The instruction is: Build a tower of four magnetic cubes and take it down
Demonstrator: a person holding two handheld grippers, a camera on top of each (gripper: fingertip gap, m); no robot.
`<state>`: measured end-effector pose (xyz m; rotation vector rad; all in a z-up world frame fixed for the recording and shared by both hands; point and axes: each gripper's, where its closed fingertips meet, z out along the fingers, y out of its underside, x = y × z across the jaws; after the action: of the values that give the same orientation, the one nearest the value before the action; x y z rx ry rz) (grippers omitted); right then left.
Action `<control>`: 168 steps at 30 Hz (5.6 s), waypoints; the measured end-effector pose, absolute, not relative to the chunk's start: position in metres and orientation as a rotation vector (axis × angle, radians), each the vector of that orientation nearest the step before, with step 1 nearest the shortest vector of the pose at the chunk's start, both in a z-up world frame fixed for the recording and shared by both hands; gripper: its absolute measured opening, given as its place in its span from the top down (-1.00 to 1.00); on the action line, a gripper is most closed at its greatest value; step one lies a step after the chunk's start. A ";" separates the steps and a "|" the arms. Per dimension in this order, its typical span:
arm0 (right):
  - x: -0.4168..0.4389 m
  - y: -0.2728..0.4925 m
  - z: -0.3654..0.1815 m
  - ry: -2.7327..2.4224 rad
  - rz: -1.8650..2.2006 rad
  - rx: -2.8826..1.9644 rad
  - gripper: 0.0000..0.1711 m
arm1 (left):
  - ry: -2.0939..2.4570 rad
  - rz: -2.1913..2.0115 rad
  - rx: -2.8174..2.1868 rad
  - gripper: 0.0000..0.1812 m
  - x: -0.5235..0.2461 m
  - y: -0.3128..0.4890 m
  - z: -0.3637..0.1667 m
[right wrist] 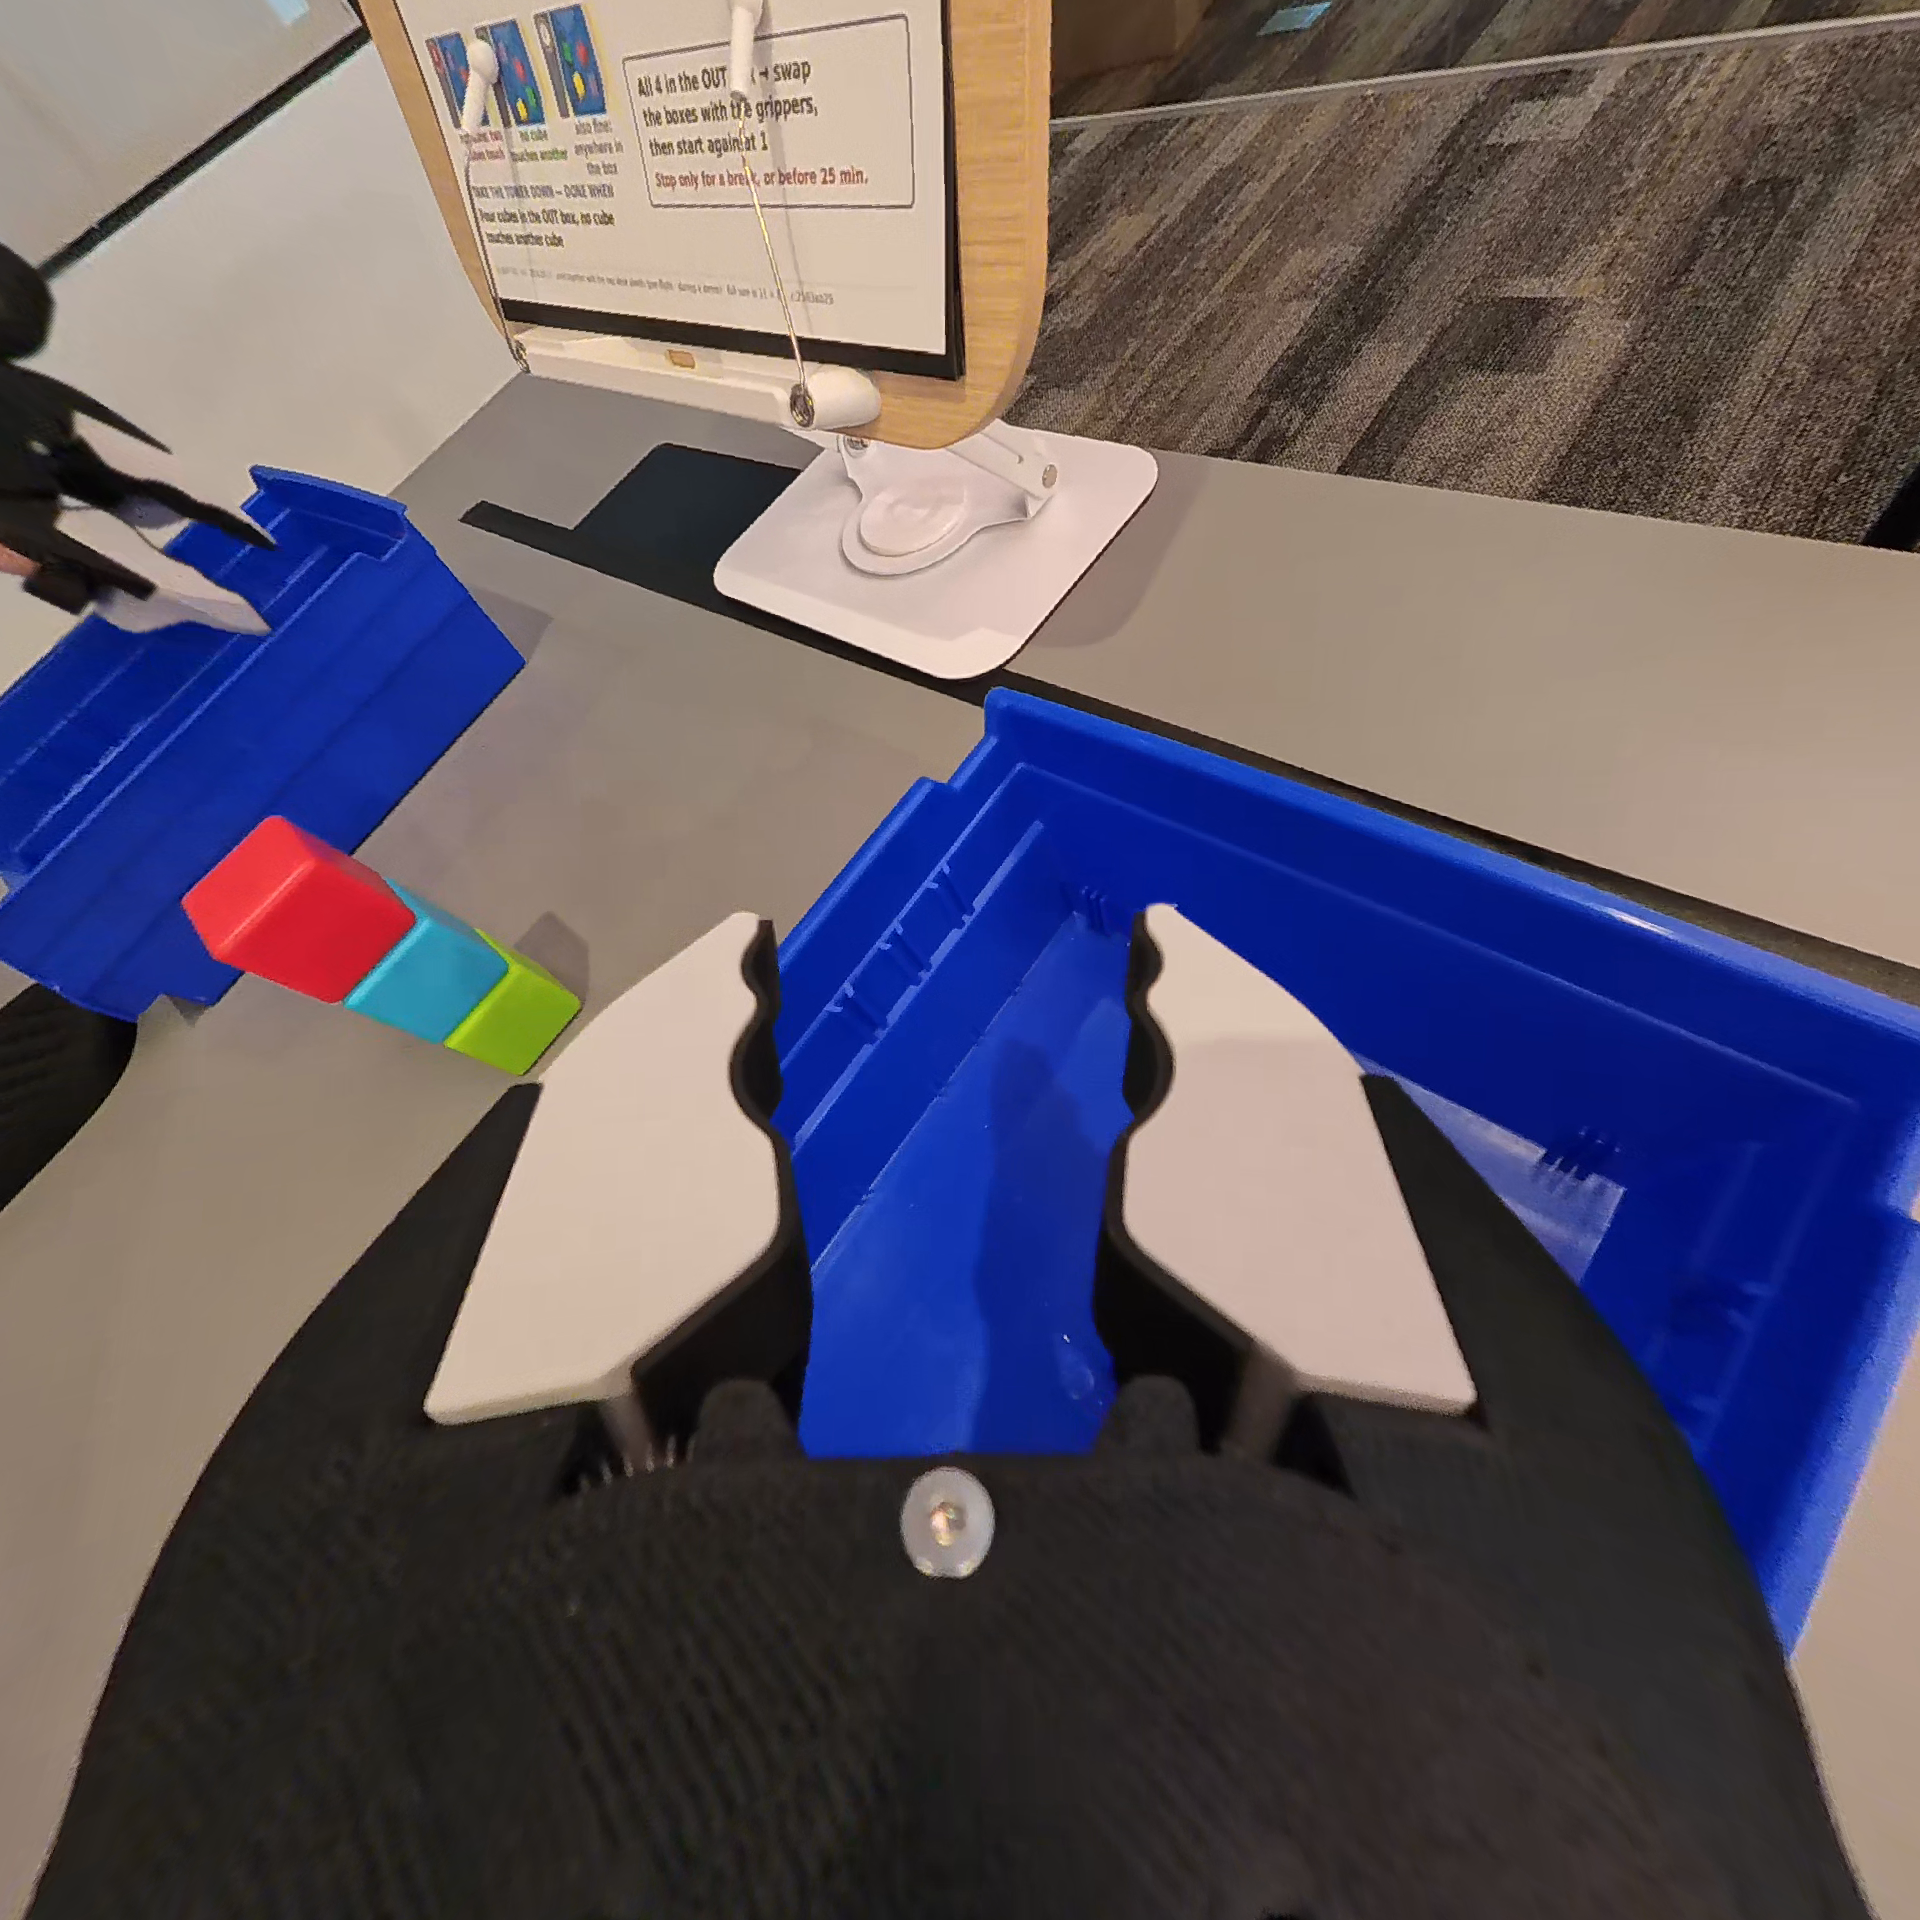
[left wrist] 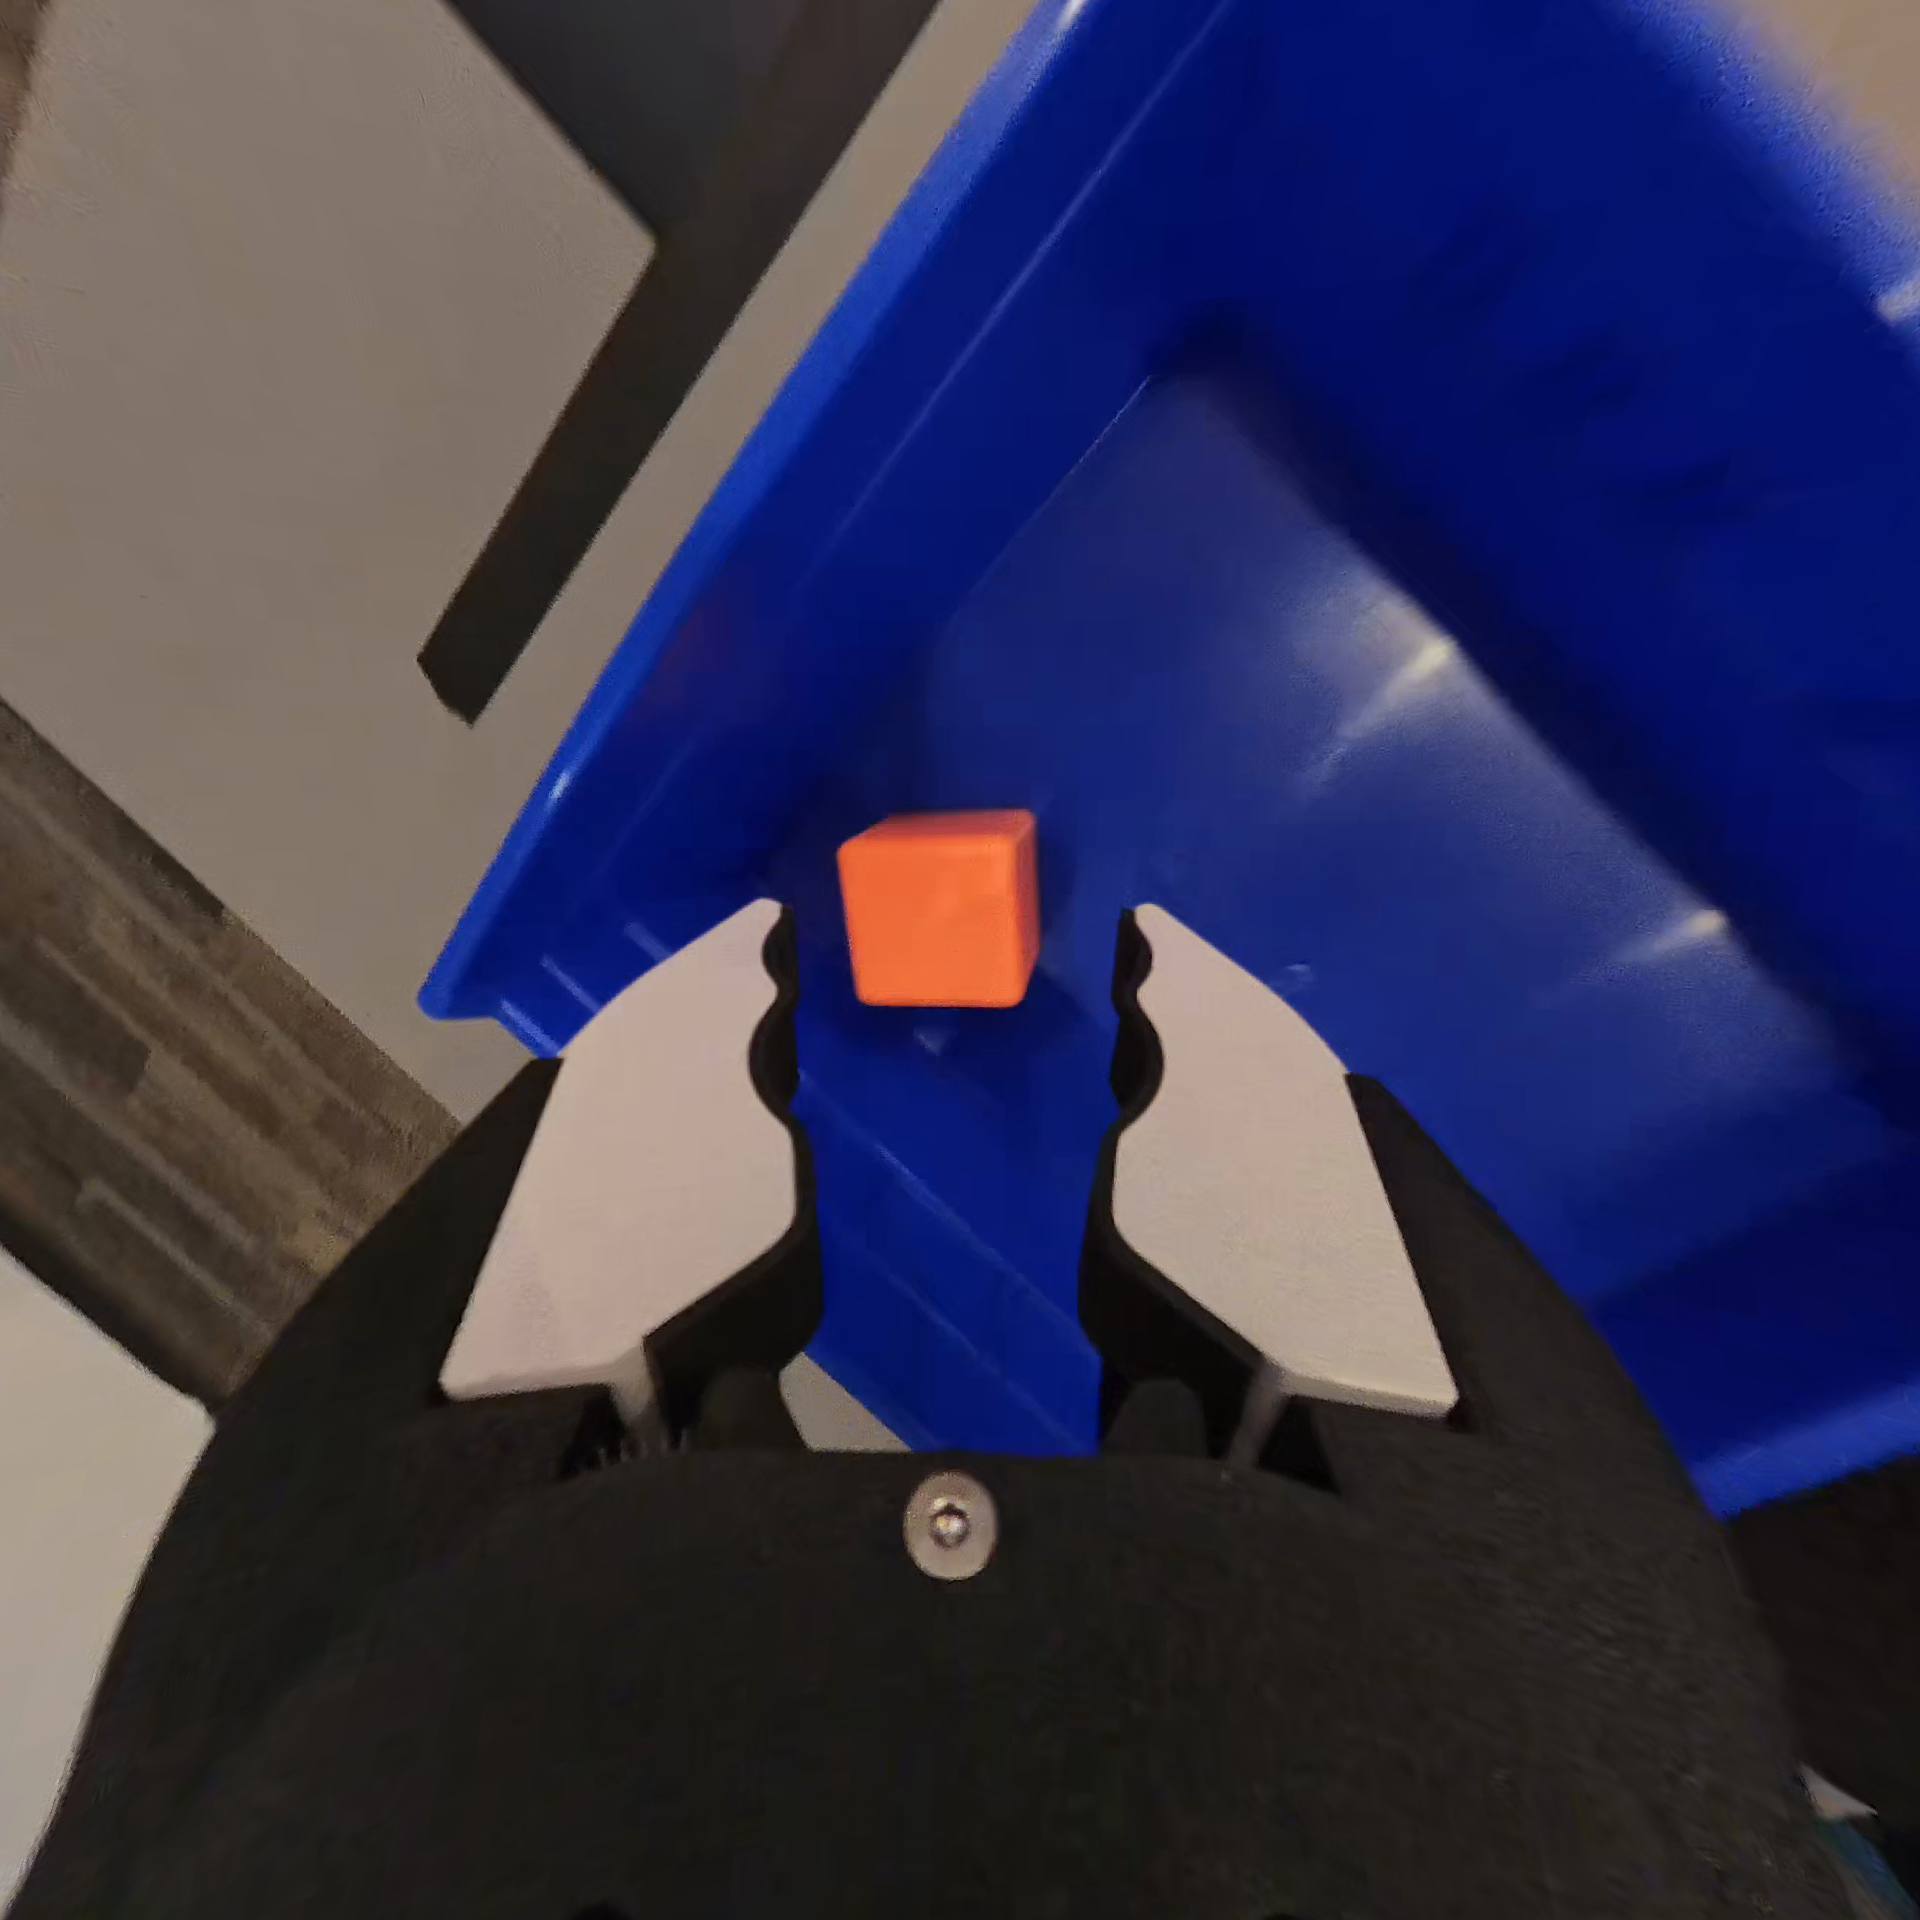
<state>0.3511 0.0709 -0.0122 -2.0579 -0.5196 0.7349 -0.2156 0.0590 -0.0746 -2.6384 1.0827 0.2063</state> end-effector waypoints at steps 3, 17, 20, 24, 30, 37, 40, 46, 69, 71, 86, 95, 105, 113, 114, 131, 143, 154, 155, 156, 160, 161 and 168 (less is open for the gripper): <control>0.352 0.072 -0.015 -0.513 0.730 -2.071 0.23 | 1.046 0.200 -2.700 0.31 -0.231 0.061 -0.097; 0.347 0.071 -0.023 -0.542 0.725 -2.100 0.23 | 1.086 0.306 -2.815 0.47 -0.240 0.063 -0.132; 0.347 0.070 -0.023 -0.549 0.730 -2.101 0.23 | 1.105 0.323 -2.810 0.48 -0.239 0.062 -0.131; 0.348 0.070 -0.020 -0.542 0.743 -2.090 0.23 | 1.121 0.317 -2.760 0.48 -0.234 0.057 -0.109; 0.348 0.068 -0.013 -0.545 0.752 -2.067 0.23 | 1.223 0.313 -2.484 0.48 -0.178 0.047 -0.010; 0.348 0.064 -0.009 -0.554 0.767 -2.057 0.23 | 1.553 0.181 -2.080 0.48 -0.019 -0.006 0.072; 0.347 0.063 -0.007 -0.555 0.780 -2.047 0.23 | 1.735 0.202 -2.010 0.48 0.032 -0.030 0.066; 0.344 0.059 -0.003 -0.576 0.815 -2.030 0.23 | 1.965 0.304 -1.986 0.48 0.088 -0.045 0.034; 0.341 0.052 0.012 -0.599 0.886 -1.952 0.22 | 1.797 0.125 -1.918 0.38 0.128 -0.030 0.033; 0.338 0.050 0.023 -0.612 0.884 -1.899 0.22 | 1.623 -0.099 -1.814 0.37 0.129 -0.039 0.064; 0.266 -0.033 0.169 -0.773 0.931 -1.034 0.12 | 0.892 -0.577 -1.589 -0.01 0.096 -0.052 -0.019; 0.193 -0.034 0.126 -1.007 0.852 -1.190 0.09 | 0.851 -0.730 -1.683 0.00 0.124 -0.025 -0.052; 0.146 -0.023 0.055 -1.174 0.871 -1.405 0.07 | 0.707 -0.747 -1.653 0.14 0.125 -0.018 -0.059; 0.114 -0.029 0.006 -1.328 0.856 -1.483 0.03 | 0.732 -0.770 -1.629 0.32 0.133 -0.018 -0.064; 0.111 -0.028 0.003 -1.334 0.851 -1.489 0.03 | 0.741 -0.768 -1.621 0.32 0.134 -0.019 -0.065; 0.106 -0.039 -0.016 -1.430 0.914 -1.576 0.40 | 0.837 -0.801 -1.607 0.33 0.141 -0.032 -0.066; 0.106 -0.040 -0.016 -1.452 0.877 -1.568 0.41 | 0.856 -0.805 -1.631 0.33 0.142 -0.032 -0.067; 0.108 -0.038 -0.016 -1.426 0.908 -1.586 0.41 | 0.867 -0.802 -1.641 0.34 0.143 -0.031 -0.068; 0.108 -0.037 -0.016 -1.426 0.908 -1.587 0.41 | 0.868 -0.801 -1.641 0.34 0.143 -0.031 -0.068; 0.108 -0.037 -0.016 -1.426 0.907 -1.587 0.41 | 0.870 -0.801 -1.642 0.34 0.143 -0.031 -0.068; 0.107 -0.038 -0.015 -1.428 0.904 -1.587 0.41 | 0.875 -0.798 -1.645 0.35 0.142 -0.031 -0.068; 0.107 -0.038 -0.015 -1.426 0.909 -1.586 0.40 | 0.877 -0.799 -1.645 0.35 0.143 -0.032 -0.068; 0.124 -0.044 0.033 -1.333 0.958 -1.475 0.40 | 0.892 -0.797 -1.644 0.35 0.144 -0.033 -0.068</control>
<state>0.1238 -0.0443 0.0326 -1.4753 -1.3325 0.9582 0.1435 -0.0327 -0.0684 -1.6436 0.8917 -0.7969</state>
